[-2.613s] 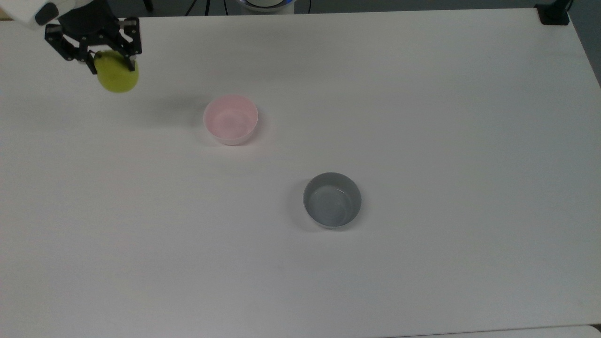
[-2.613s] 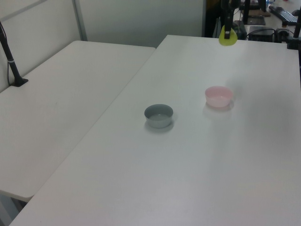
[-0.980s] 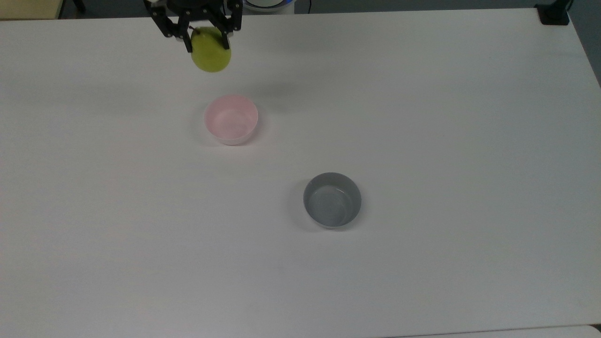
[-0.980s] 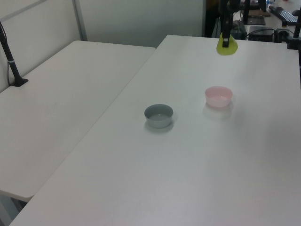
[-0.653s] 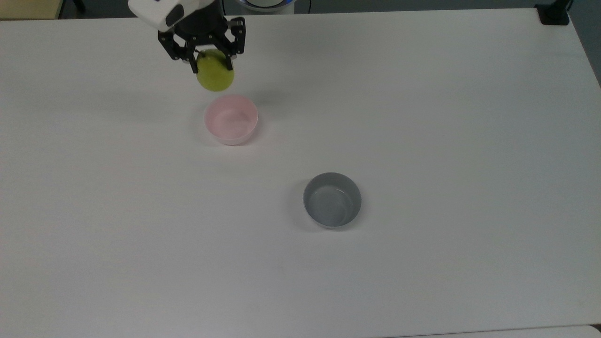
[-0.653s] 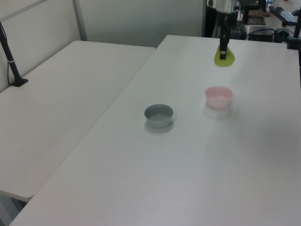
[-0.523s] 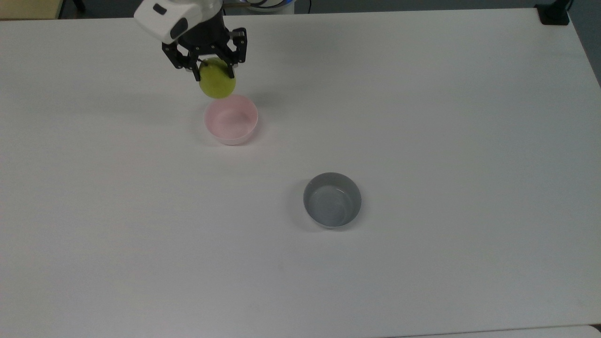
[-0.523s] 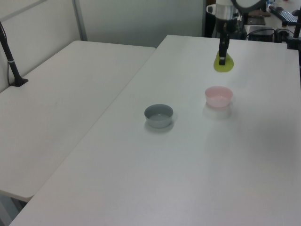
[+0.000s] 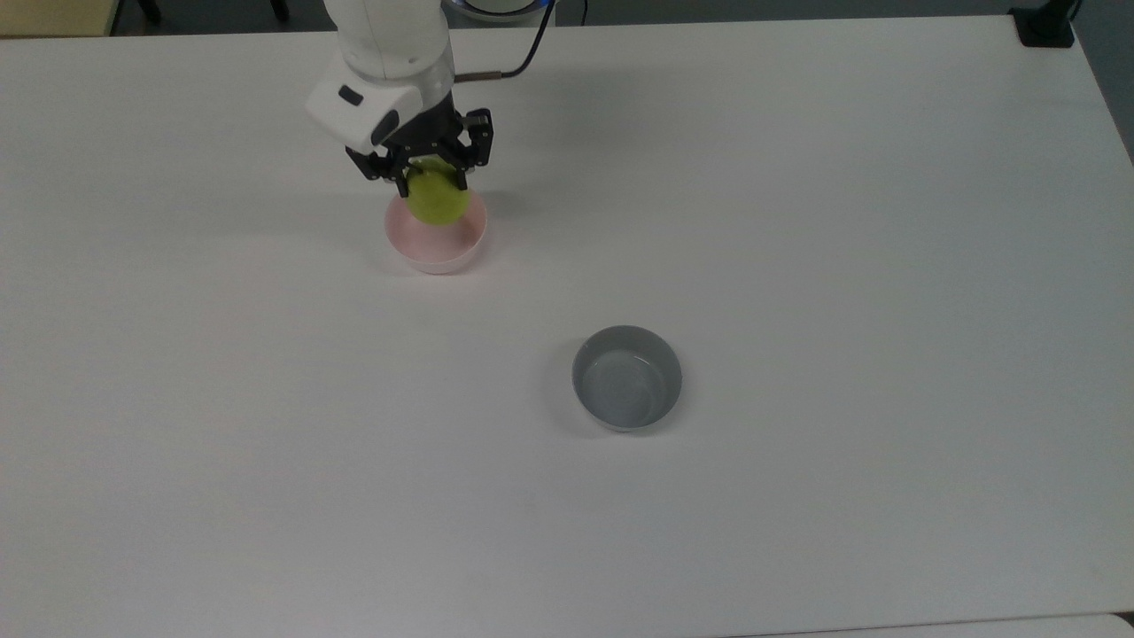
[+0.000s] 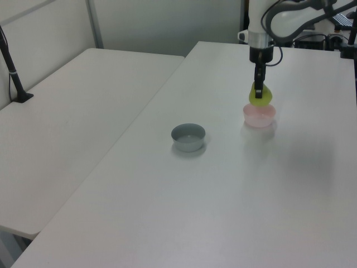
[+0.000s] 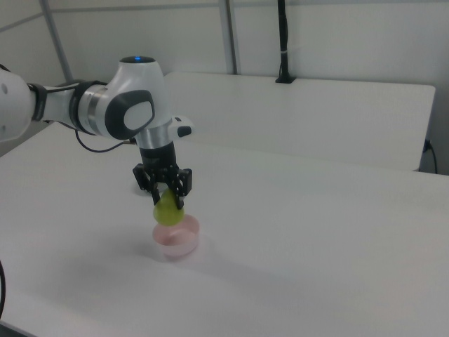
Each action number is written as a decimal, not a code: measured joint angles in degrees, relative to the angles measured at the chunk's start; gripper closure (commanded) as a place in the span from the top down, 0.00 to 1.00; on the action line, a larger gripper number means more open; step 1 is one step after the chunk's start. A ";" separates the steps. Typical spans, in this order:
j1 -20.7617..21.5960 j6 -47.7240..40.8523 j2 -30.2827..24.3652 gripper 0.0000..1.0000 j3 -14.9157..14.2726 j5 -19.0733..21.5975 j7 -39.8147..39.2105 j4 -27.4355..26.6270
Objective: Place the pear in the bowl
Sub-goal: 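Carry the pear over the pink bowl and lower it in, then open the gripper to release the pear into the pink bowl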
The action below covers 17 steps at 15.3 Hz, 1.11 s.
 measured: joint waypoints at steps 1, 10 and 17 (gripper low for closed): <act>0.09 0.94 0.90 0.18 0.00 -0.01 0.00 -0.03; 0.18 4.01 4.68 0.18 0.00 -1.98 0.00 -0.11; 0.23 5.09 5.96 0.52 0.00 -2.27 0.00 -0.52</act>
